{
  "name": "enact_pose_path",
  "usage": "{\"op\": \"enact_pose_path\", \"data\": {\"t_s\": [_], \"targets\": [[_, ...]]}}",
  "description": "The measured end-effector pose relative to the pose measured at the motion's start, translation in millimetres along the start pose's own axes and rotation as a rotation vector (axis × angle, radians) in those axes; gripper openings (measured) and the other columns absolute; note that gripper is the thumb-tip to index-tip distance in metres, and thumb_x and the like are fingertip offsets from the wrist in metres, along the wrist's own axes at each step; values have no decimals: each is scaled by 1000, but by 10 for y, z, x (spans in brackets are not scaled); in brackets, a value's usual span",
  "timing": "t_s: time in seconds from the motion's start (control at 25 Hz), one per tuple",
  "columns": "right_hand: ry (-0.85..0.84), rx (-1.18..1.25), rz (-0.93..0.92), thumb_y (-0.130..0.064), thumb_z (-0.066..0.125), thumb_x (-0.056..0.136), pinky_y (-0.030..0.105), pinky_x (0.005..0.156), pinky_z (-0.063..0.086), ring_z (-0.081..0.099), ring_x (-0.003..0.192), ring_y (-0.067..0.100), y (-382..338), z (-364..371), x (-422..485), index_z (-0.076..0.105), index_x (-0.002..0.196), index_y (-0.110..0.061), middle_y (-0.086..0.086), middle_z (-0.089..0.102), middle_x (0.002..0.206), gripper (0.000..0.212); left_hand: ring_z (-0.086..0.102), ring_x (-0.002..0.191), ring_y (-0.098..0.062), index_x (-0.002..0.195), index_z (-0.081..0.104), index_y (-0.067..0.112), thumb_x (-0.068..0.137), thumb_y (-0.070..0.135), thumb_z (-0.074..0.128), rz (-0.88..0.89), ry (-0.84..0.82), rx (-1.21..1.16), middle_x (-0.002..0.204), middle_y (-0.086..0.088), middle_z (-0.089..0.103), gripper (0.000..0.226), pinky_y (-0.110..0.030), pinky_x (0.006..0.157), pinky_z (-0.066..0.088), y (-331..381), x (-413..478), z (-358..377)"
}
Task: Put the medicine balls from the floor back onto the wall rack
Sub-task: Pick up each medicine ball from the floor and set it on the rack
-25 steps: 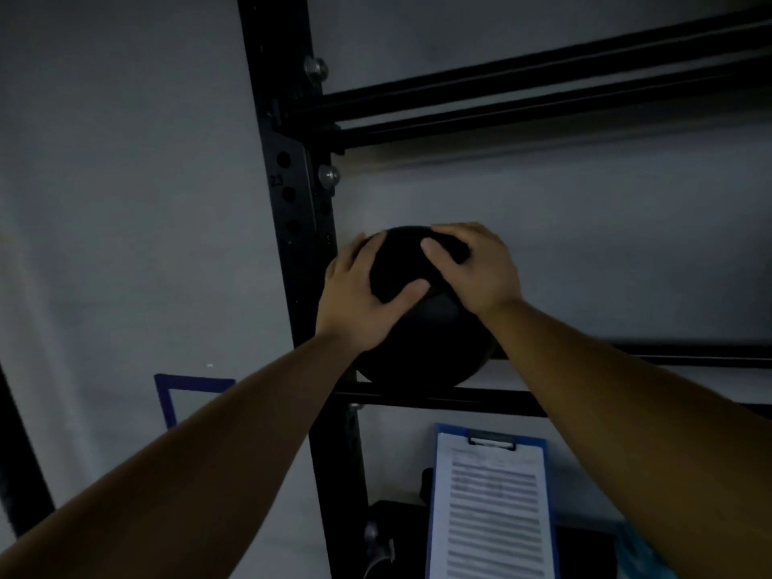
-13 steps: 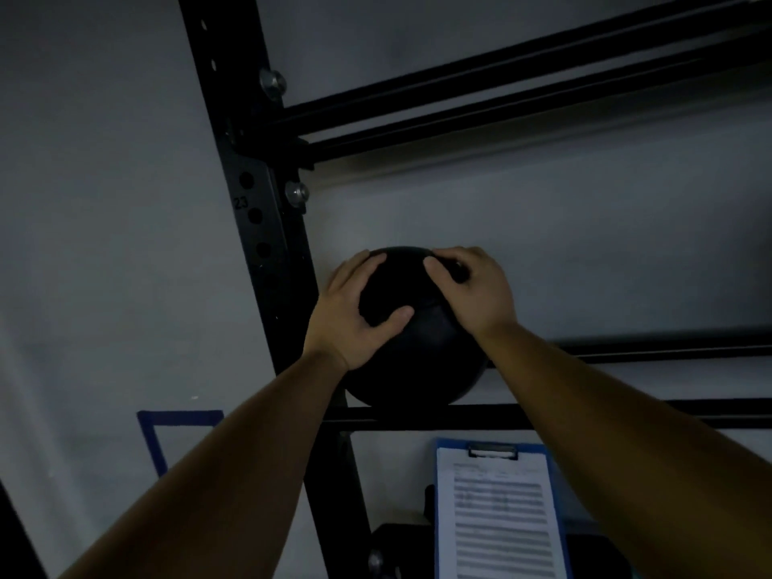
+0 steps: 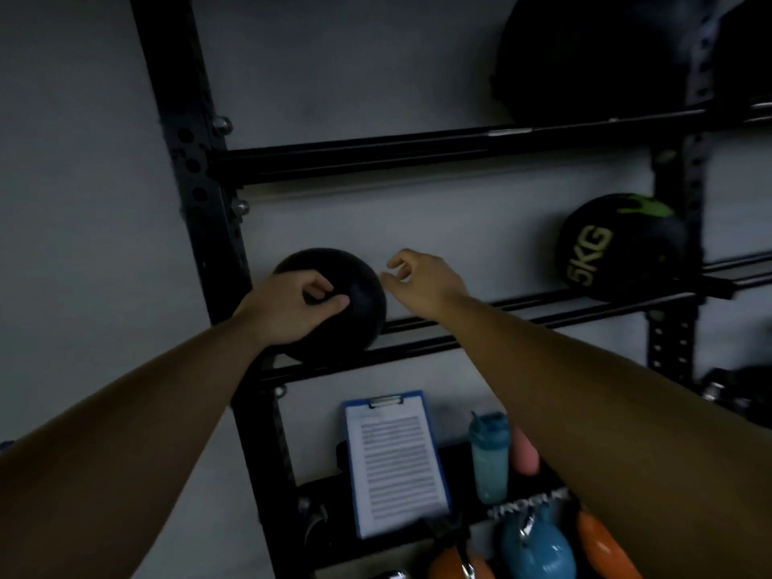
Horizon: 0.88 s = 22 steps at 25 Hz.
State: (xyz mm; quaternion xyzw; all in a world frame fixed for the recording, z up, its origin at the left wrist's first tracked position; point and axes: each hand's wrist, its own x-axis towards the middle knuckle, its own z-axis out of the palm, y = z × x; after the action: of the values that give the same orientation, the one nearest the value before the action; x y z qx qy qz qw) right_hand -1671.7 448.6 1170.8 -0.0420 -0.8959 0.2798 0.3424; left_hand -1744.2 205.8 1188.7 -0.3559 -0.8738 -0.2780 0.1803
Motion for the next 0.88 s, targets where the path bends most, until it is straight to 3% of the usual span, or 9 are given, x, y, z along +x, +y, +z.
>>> {"op": "enact_pose_path", "data": {"t_s": [0.16,0.32,0.48,0.72,0.88], "targets": [[49,-136,108,-61,59,92,32,80,53,67,92,14,-267,-412,-778,63,115,-37,-12,69,105,33,70,92,-6,102,75,34,82,64,78,131,-35,-61,101,15,76,36,-34,92,59,323,-387,30],[-44,-565,160,-64,56,93,34,88,52,65,111,21,-319,-885,-1789,63,121,-36,-7,71,120,41,69,97,-12,113,73,31,81,74,72,319,-173,36,110,12,76,54,-35,91,58,763,-791,110],[-122,-770,395,-70,52,92,37,88,45,60,121,27,-243,-1630,-2800,62,126,-36,-2,68,127,49,66,111,-21,127,66,34,82,85,59,525,-279,206,125,6,71,69,-38,91,53,1436,-1124,278],[29,-829,639,-74,46,85,36,79,46,65,112,33,-321,-2691,-4259,66,110,-33,4,70,121,51,58,98,-16,126,65,33,82,83,60,642,-353,99,119,12,68,67,-35,79,42,2469,-1791,557],[118,-830,801,-70,54,89,37,85,51,65,112,31,-541,-3347,-5450,67,111,-35,3,70,121,44,64,99,-19,118,68,33,81,82,65,705,-427,6,113,11,71,62,-38,89,53,3243,-2446,697]]}}
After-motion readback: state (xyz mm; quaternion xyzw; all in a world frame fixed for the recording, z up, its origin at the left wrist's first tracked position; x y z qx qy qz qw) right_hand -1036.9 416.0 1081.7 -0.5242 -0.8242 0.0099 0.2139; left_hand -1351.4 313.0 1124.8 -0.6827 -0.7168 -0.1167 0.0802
